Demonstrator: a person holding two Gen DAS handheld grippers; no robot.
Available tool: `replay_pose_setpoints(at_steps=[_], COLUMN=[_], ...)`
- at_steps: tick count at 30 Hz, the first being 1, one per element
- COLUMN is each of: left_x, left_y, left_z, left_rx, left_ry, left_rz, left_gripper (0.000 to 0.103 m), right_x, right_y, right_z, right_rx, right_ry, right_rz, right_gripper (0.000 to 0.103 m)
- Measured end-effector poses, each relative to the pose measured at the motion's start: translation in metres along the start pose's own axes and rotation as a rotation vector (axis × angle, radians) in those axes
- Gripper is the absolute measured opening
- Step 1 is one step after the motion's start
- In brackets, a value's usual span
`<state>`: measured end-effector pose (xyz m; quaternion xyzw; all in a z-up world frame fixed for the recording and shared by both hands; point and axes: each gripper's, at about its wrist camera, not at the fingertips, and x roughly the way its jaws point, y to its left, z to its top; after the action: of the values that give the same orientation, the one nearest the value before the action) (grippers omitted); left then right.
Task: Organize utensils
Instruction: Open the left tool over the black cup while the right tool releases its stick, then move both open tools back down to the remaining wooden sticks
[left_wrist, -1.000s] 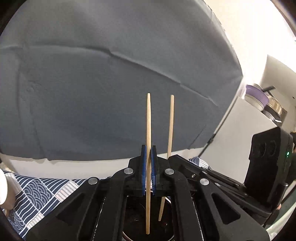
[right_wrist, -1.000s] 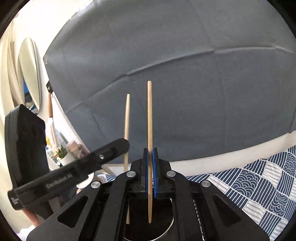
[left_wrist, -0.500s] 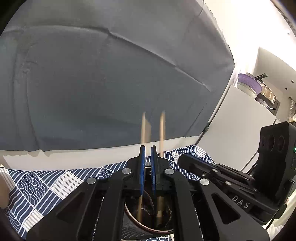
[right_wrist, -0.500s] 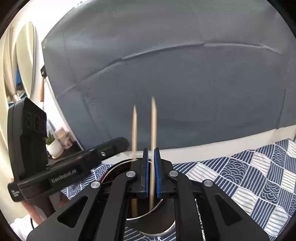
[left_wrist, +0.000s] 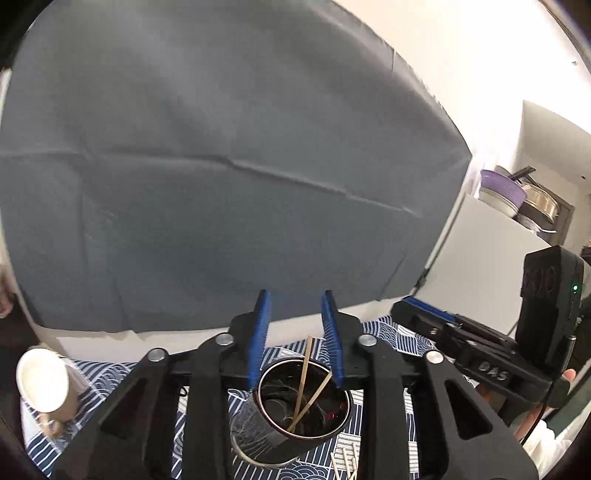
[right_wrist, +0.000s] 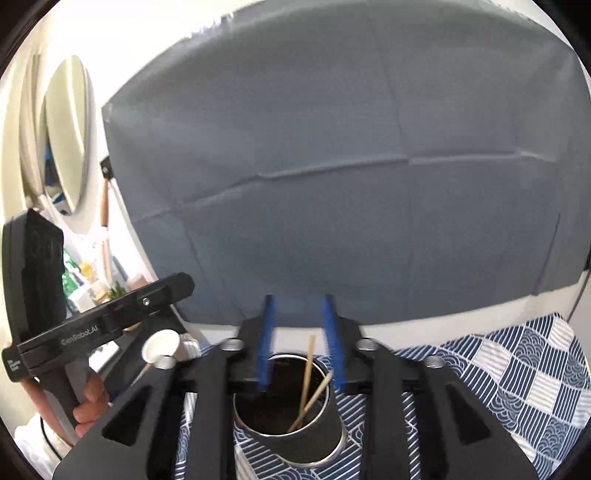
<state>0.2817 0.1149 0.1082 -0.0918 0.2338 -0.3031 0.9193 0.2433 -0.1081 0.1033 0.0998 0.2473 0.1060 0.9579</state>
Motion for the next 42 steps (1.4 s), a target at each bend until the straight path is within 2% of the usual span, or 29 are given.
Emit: replay_pose_setpoints(at_steps=[2, 4, 10, 12, 14, 16, 22, 32, 42], left_x=[-0.014, -0.026, -0.066, -0.078, -0.090, -0.100, -0.114, -0.105, -0.060], left_y=[-0.006, -0.008, -0.023, -0.027, -0.030, -0.030, -0.020, 0.024, 0.049], left_z=[0.007, 0.011, 0.015, 0.013, 0.010, 0.004, -0.032, -0.112, -0.169], left_rx=[-0.011, -0.029, -0.074, -0.094, -0.109, -0.134, -0.154, -0.188, -0.182], left_ry=[-0.015, -0.027, -0.086, -0.104, -0.119, -0.127, -0.058, 0.180, 0.461], left_rz=[0.039, 0.065, 0.148, 0.187, 0.222, 0.261, 0.316, 0.377, 0.322], left_gripper=[0.036, 0.055, 0.074, 0.083, 0.088, 0.097, 0.097, 0.097, 0.097], right_x=[-0.012, -0.022, -0.058, -0.065, -0.074, -0.078, -0.084, -0.071, -0.056], right_y=[0.001, 0.002, -0.005, -0.008, -0.016, -0.022, -0.044, -0.087, -0.134], right_z=[0.010, 0.018, 0.038, 0.044, 0.049, 0.052, 0.050, 0.005, -0.064], right_rx=[-0.009, -0.015, -0.047, -0.049, -0.037, -0.024, -0.039, -0.023, 0.106], right_ry=[-0.010, -0.014, -0.035, -0.035, -0.033, -0.031, 0.005, 0.084, 0.223], right_rz=[0.021, 0.036, 0.074, 0.081, 0.086, 0.086, 0.053, -0.048, -0.181], right_gripper=[0.041, 0.048, 0.064, 0.077, 0.085, 0.086, 0.088, 0.088, 0.088])
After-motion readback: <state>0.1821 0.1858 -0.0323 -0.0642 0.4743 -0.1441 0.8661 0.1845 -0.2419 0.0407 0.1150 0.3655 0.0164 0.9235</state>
